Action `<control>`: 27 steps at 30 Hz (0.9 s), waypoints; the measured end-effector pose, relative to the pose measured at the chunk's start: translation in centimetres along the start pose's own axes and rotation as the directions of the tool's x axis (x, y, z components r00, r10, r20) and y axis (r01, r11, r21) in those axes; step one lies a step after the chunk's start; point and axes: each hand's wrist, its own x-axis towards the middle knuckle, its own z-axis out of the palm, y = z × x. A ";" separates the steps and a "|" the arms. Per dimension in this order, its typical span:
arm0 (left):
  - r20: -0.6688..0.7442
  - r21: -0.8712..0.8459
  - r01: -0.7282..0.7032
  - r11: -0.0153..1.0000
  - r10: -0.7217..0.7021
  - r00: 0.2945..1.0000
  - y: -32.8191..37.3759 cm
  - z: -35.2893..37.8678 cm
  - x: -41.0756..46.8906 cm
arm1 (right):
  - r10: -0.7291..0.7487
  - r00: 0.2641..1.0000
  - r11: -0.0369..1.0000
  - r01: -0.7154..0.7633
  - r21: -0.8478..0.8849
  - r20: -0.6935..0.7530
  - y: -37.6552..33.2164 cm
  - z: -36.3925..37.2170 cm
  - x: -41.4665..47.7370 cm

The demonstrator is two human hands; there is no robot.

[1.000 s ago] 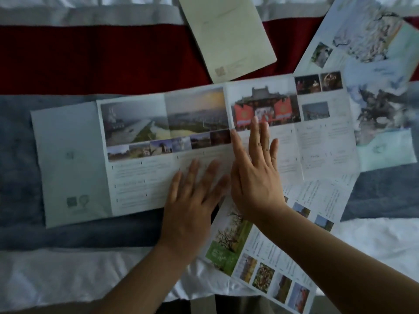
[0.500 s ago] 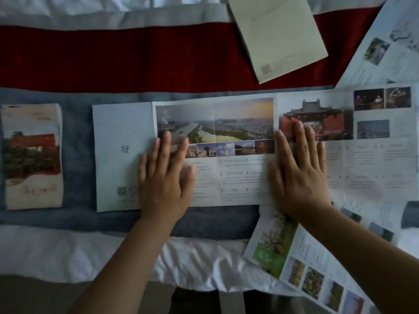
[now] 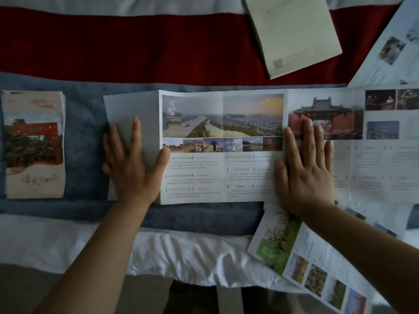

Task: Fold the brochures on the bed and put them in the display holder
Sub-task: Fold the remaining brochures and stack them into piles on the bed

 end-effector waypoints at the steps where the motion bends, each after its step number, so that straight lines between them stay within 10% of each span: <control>1: 0.000 -0.023 -0.012 1.000 0.012 1.000 0.3 0.0 -0.1 | 0.000 1.000 1.000 0.000 0.000 -0.001 0.0 0.0 0.0; 18: 0.238 0.155 -0.275 0.949 0.234 0.943 19.4 6.8 -7.5 | -0.085 0.996 0.994 0.084 0.064 0.025 2.6 -2.1 -0.2; 27: 0.195 0.279 -0.265 0.923 0.216 0.957 20.2 10.4 -8.1 | 0.153 0.988 0.987 -0.153 0.046 0.021 11.2 -4.0 -2.0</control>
